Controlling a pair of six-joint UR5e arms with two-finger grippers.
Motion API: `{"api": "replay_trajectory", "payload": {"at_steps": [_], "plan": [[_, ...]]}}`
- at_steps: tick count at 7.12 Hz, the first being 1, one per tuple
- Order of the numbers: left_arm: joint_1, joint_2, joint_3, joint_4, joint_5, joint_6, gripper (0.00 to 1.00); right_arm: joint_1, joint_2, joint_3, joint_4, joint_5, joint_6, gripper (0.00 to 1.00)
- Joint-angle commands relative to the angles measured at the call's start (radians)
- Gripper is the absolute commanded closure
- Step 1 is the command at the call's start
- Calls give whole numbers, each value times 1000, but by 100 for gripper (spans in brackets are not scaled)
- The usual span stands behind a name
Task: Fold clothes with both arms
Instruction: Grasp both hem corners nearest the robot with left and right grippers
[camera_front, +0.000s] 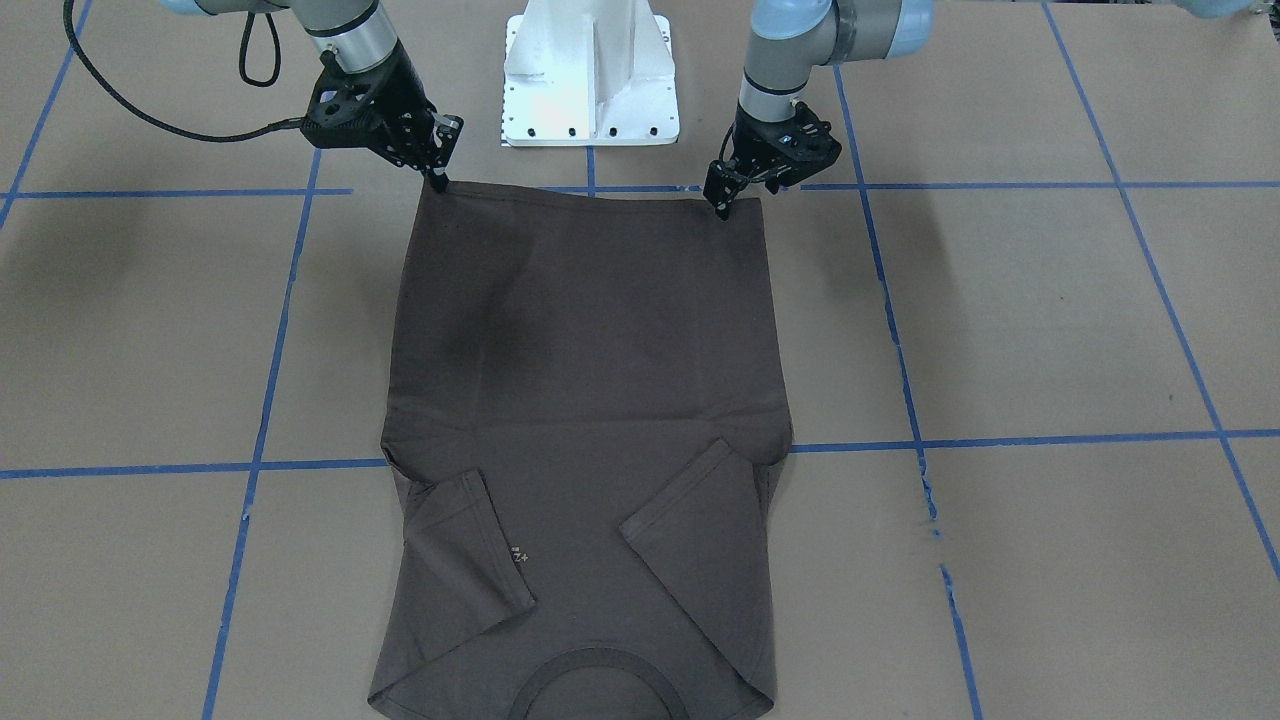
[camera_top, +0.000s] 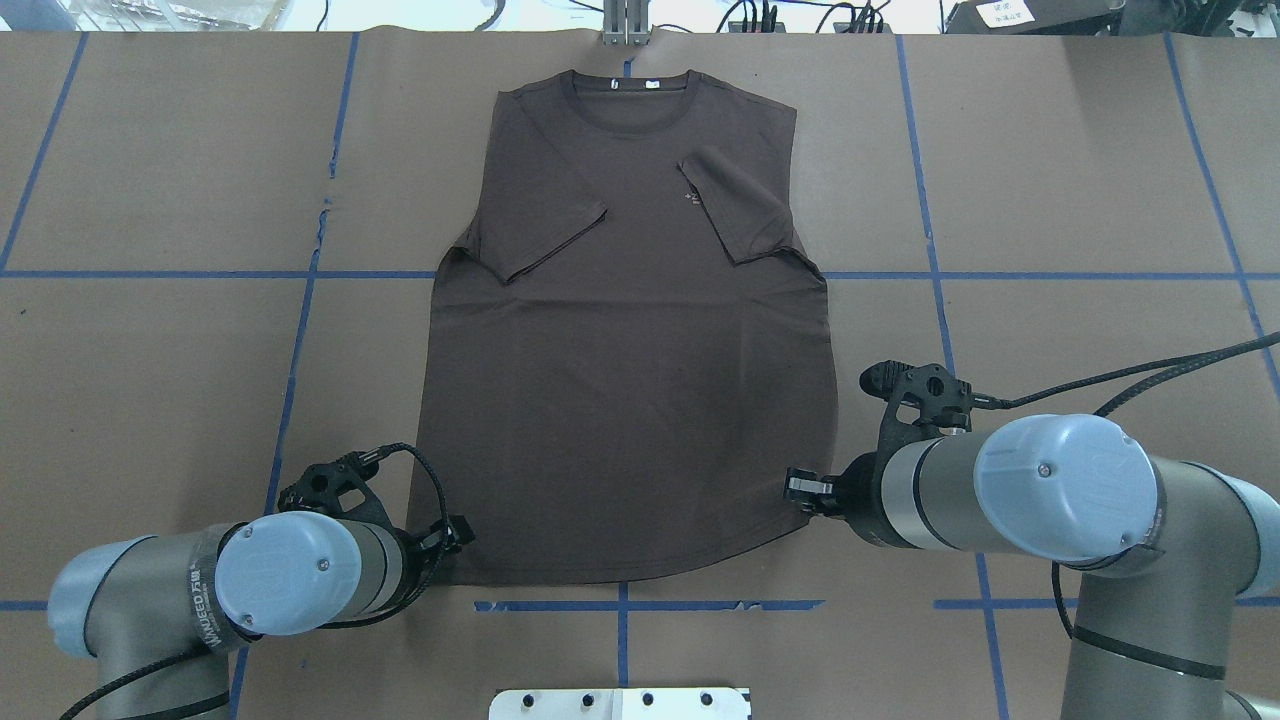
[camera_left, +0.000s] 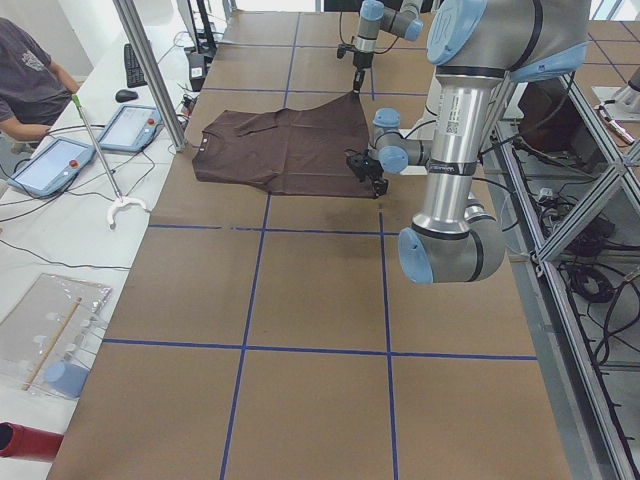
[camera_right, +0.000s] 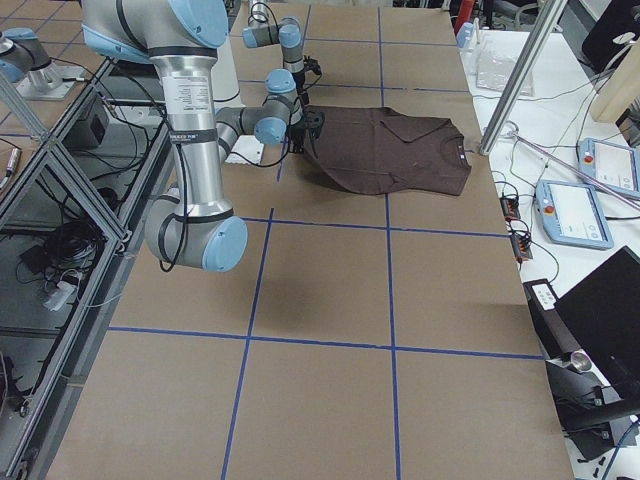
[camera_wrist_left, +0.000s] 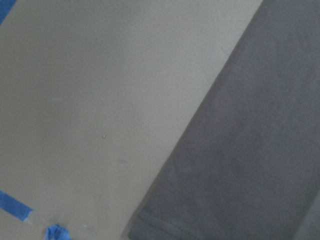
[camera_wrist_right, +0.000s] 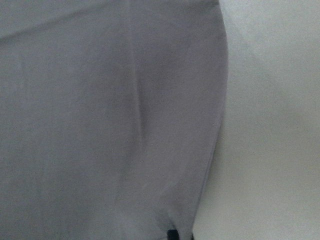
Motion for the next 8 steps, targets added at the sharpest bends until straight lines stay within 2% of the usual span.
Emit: {"api": "replay_trajectory", "payload": {"at_steps": [1,4,6,7,8], "plan": [[1,0,3,-1,0,-1,14,1,0,1,0,0,0,100],[1,0,2,-1,0,-3,62,7,0,4,0,6,0,100],[-1,-1,-6,-1,0,-2,81,19,-2,2,0,15,0,100],[-1,-1,-10,0,0,-2,82,21,-2,4,0,18,0,100],[-1,-1,-13,6,-1,-2,95,22,-3,4,0,23,0,100]]}}
